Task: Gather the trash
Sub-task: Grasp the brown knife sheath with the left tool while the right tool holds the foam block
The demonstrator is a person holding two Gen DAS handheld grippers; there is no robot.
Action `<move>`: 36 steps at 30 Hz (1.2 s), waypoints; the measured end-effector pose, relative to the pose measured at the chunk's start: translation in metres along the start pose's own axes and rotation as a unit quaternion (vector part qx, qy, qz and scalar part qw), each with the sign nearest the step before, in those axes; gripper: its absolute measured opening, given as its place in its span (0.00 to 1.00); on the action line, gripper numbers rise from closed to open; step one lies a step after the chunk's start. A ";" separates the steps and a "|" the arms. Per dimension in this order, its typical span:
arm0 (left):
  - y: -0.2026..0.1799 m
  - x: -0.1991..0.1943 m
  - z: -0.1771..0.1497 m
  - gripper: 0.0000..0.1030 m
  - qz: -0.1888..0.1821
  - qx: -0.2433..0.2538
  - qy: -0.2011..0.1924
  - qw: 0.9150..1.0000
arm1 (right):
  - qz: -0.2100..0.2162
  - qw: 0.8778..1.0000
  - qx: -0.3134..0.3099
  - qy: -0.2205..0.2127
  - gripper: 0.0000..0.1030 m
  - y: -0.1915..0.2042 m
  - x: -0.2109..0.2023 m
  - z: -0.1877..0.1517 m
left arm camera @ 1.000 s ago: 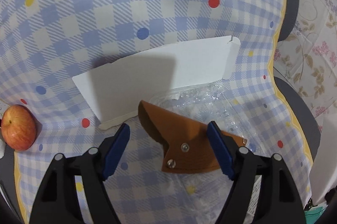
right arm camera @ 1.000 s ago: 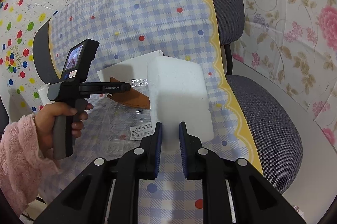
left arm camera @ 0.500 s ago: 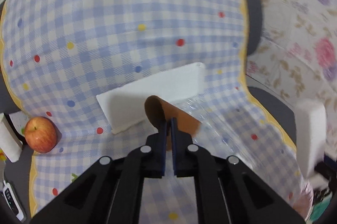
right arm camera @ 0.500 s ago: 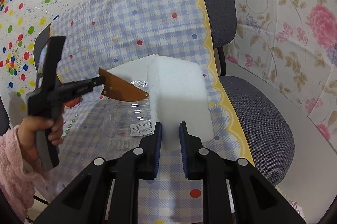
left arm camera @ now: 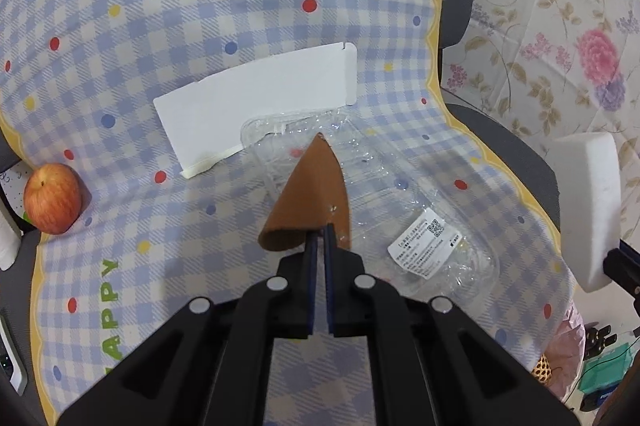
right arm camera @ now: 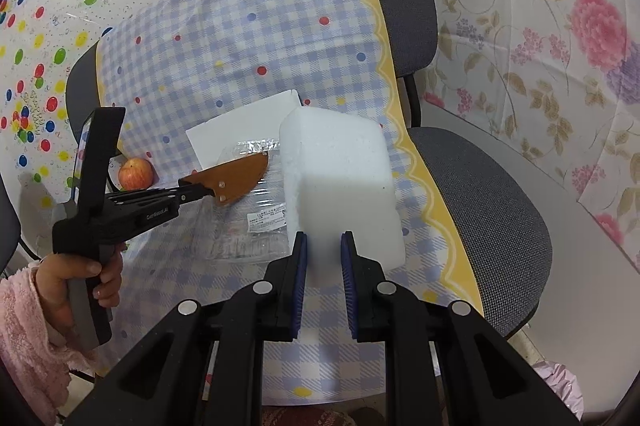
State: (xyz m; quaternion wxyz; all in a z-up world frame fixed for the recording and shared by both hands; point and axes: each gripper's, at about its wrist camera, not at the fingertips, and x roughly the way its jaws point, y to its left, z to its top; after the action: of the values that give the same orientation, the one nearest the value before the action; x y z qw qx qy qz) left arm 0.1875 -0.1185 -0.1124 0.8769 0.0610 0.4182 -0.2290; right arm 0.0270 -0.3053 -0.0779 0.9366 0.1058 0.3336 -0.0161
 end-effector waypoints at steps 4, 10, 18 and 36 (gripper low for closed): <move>0.002 0.011 0.002 0.02 -0.013 -0.013 0.006 1.000 | -0.002 1.000 0.004 0.002 0.18 -0.004 0.000 -0.001; -0.006 -0.005 0.002 0.56 0.005 0.006 0.003 1.000 | -0.006 1.000 0.003 0.010 0.18 -0.008 0.006 -0.007; -0.031 0.010 0.025 0.77 0.042 0.073 -0.007 0.996 | -0.002 1.000 0.015 0.009 0.18 -0.012 0.016 -0.004; -0.066 0.083 0.037 0.52 0.073 0.105 0.061 0.990 | -0.009 0.999 0.033 0.011 0.18 -0.026 0.025 -0.001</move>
State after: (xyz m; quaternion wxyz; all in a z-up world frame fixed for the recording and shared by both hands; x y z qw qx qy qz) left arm 0.2293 -0.2170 -0.1464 0.8529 0.1967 0.4392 -0.2027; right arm 0.0429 -0.3298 -0.0994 0.9287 0.1337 0.3442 -0.0344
